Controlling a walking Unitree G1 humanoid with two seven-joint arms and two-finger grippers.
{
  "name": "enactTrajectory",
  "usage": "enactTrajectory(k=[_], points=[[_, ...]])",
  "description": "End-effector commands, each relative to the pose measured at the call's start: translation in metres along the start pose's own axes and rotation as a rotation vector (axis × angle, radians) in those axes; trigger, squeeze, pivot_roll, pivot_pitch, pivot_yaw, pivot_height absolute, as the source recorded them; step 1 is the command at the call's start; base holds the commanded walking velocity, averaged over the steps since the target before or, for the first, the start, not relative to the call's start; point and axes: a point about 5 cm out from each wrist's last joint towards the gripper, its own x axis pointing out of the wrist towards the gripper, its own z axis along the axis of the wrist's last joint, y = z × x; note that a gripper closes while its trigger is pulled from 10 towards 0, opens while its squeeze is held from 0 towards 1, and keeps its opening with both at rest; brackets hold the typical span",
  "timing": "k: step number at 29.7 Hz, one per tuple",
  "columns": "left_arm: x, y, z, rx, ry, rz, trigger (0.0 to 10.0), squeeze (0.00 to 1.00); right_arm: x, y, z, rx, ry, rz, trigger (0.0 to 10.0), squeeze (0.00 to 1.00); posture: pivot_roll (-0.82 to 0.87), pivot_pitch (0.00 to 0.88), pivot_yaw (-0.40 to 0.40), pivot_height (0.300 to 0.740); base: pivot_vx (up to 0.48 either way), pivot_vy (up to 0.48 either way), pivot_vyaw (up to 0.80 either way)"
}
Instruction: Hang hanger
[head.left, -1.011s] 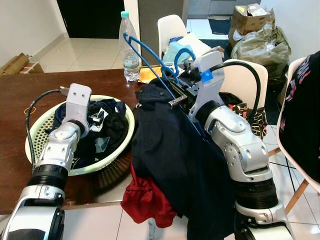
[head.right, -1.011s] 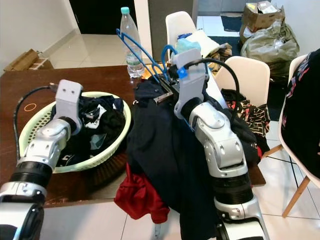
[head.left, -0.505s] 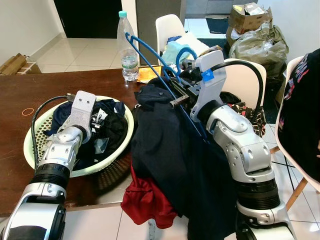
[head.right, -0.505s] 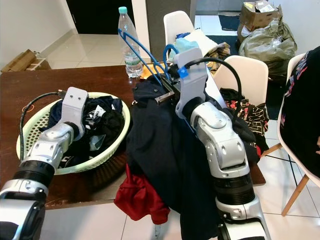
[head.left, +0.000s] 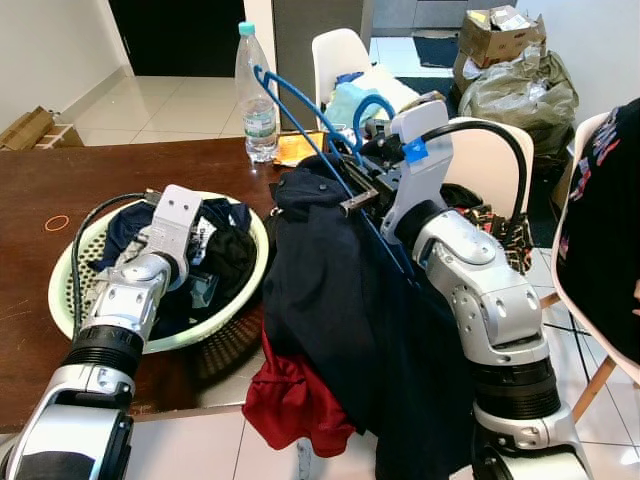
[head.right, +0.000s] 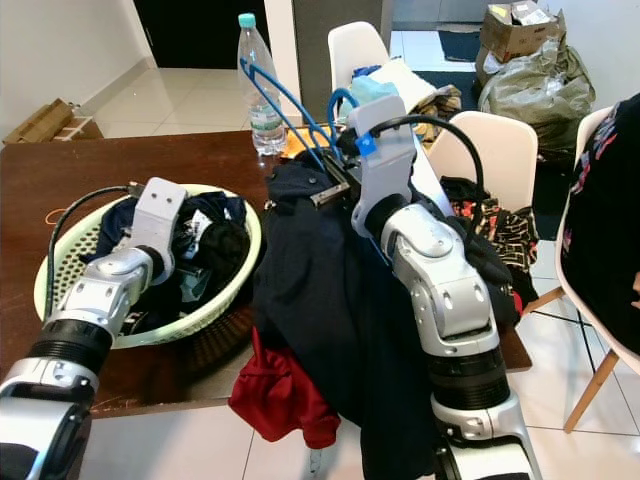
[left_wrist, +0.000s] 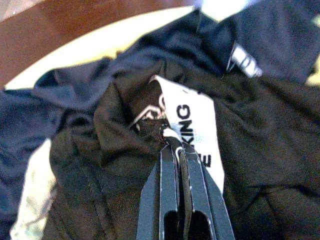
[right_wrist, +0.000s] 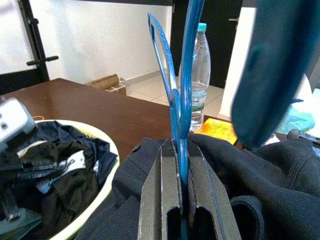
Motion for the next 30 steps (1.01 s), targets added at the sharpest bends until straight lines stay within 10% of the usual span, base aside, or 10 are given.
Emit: enactTrajectory(k=[1, 14, 19, 21, 22, 23, 24, 26, 29, 30], points=[[-0.004, 0.011, 0.034, -0.014, -0.113, -0.001, 0.0, 0.0, -0.001, 0.004, -0.005, 0.008, 0.02, 0.009, 10.0, 0.0, 0.12, 0.112, 0.03, 0.74, 0.0, 0.0, 0.0], [-0.053, 0.036, 0.161, -0.158, -0.661, -0.037, 0.7, 0.0, 0.001, 0.004, -0.003, 0.006, 0.015, 0.01, 10.0, 0.0, 0.12, 0.104, 0.029, 0.74, 0.0, 0.0, 0.0], [-0.064, 0.04, 0.177, -0.205, -0.741, -0.06, 1.3, 0.0, 0.002, 0.004, -0.003, 0.006, 0.013, 0.011, 10.0, 0.0, 0.12, 0.099, 0.03, 0.74, 0.0, 0.0, 0.0], [-0.078, 0.037, 0.193, -0.337, -0.842, -0.174, 3.6, 0.0, 0.002, 0.004, -0.003, 0.007, 0.011, 0.012, 10.0, 0.0, 0.12, 0.096, 0.03, 0.74, 0.0, 0.0, 0.0], [-0.093, 0.034, 0.205, -0.423, -0.929, -0.301, 6.6, 0.0, 0.002, 0.004, -0.003, 0.007, 0.009, 0.012, 10.0, 0.0, 0.12, 0.096, 0.03, 0.74, 0.0, 0.0, 0.0], [-0.093, 0.034, 0.205, -0.423, -0.929, -0.301, 6.6, 0.0, 0.002, 0.004, -0.003, 0.007, 0.009, 0.012, 10.0, 0.0, 0.12, 0.096, 0.03, 0.74, 0.0, 0.0, 0.0], [-0.103, 0.033, 0.211, -0.417, -0.981, -0.345, 10.0, 0.0, 0.002, 0.004, -0.003, 0.007, 0.008, 0.013, 10.0, 0.0, 0.12, 0.092, 0.03, 0.74, 0.0, 0.0, 0.0], [-0.098, 0.04, 0.206, -0.393, -0.934, -0.294, 10.0, 0.0, 0.002, 0.004, -0.003, 0.007, 0.006, 0.014, 10.0, 0.0, 0.13, 0.092, 0.03, 0.74, 0.0, 0.0, 0.0], [-0.059, 0.066, 0.157, 0.122, -0.482, 0.183, 10.0, 0.0, 0.003, 0.004, -0.003, 0.006, 0.004, 0.016, 10.0, 0.0, 0.13, 0.083, 0.028, 0.74, 0.0, 0.0, 0.0], [-0.059, 0.065, 0.155, 0.057, -0.483, 0.161, 10.0, 0.0, 0.003, 0.004, -0.002, 0.005, 0.003, 0.016, 10.0, 0.0, 0.13, 0.084, 0.028, 0.74, 0.0, 0.0, 0.0]])
